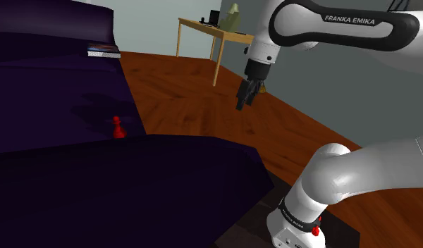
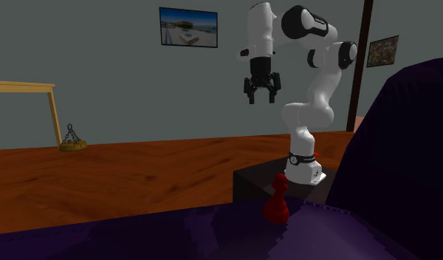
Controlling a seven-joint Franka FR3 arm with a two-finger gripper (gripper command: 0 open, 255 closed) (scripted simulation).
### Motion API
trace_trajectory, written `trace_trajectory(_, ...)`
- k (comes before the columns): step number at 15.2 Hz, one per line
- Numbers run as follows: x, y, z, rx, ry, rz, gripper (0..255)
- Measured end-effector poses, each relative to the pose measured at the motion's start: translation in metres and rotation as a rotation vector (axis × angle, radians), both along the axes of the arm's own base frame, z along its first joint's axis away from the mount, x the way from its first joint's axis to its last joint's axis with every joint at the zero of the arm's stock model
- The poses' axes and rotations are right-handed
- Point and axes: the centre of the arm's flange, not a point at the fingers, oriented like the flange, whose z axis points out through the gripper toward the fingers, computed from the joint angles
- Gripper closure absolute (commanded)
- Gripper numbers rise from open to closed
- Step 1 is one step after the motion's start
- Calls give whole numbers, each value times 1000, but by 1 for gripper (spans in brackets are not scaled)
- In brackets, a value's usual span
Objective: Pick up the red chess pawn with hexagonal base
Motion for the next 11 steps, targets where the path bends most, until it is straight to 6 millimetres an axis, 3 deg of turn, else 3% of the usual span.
trace_trajectory(3, 11, 12, -3, -2, 2, 4, 0)
trace_trajectory(11, 82, 89, -15, -17, 13, 32, 0)
